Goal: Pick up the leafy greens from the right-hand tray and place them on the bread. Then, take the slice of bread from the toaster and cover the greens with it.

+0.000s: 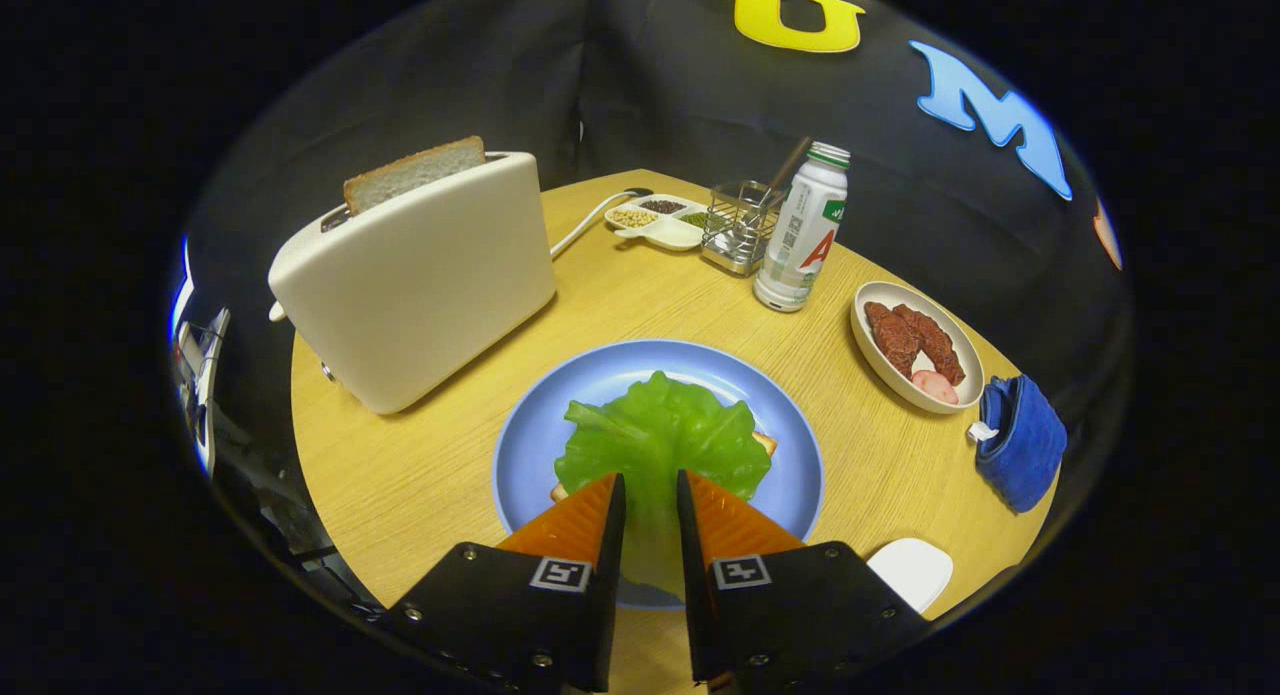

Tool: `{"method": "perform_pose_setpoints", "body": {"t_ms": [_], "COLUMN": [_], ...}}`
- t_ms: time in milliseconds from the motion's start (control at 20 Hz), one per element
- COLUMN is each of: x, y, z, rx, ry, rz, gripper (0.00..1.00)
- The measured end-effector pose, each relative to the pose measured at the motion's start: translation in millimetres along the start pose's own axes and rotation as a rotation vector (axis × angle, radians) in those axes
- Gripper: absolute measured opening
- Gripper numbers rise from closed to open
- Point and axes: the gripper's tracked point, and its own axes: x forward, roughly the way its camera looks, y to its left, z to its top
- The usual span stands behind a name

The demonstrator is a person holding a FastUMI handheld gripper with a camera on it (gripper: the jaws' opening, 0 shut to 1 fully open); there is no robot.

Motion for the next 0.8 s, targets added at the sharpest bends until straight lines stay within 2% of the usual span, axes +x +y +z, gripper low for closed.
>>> {"method": "perform_pose_setpoints", "body": {"t_ms": [100,250,500,650,800], "x": [-14.0,-40.2,-80.8,-89.5,-86.7], "y": [-0.5,-2.2,23.8,56.1,96.0], "z": [12.7,37.5,75.5,89.3,100.2], "rx": [0.048,0.123,0.235,0.238,0.230], "ry": [-0.085,-0.254,-0.544,-0.624,-0.642], "rz": [-0.019,-0.096,-0.180,-0.190,-0.173], "gripper": [0.30,0.30,0.30,0.30,0.30]}}
